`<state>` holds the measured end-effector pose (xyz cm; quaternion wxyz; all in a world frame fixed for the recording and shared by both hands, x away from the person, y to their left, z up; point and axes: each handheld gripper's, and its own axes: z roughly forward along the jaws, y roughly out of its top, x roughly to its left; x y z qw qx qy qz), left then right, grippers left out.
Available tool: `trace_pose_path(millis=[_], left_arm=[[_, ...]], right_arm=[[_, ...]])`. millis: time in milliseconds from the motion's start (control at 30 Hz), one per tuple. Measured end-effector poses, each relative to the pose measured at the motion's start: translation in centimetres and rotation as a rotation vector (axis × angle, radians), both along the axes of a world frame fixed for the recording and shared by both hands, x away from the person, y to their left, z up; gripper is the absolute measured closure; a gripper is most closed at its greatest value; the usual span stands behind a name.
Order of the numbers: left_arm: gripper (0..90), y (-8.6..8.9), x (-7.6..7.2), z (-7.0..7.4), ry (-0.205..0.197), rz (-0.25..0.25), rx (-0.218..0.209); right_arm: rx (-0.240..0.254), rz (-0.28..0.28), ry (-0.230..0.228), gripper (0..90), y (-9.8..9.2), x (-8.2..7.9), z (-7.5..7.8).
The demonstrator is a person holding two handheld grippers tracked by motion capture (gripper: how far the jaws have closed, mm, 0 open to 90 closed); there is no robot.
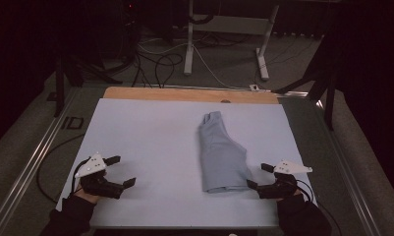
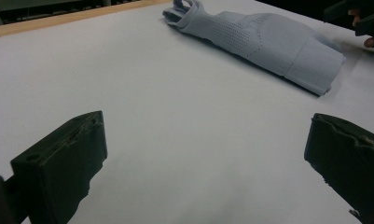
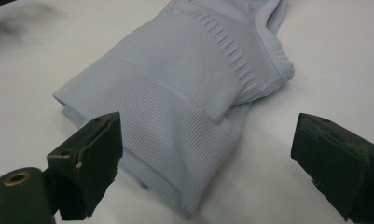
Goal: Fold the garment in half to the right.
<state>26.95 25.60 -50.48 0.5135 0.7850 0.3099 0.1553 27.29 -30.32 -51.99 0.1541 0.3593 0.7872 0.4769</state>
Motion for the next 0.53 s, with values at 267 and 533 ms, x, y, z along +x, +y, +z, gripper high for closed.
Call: trace_pose_path(millis=[267, 533], left_arm=[[0.4, 0.15, -0.32, -0.26, 0.003, 0.005, 0.002], [0.4, -0.28, -0.29, -0.69, 0.007, -0.005, 0.015]], right_arm=[[-0.017, -0.019, -0.013, 9.0, 0.06, -0.19, -0.19], [-0.013, -0.021, -0.01, 9.0, -0.08, -0.15, -0.3]])
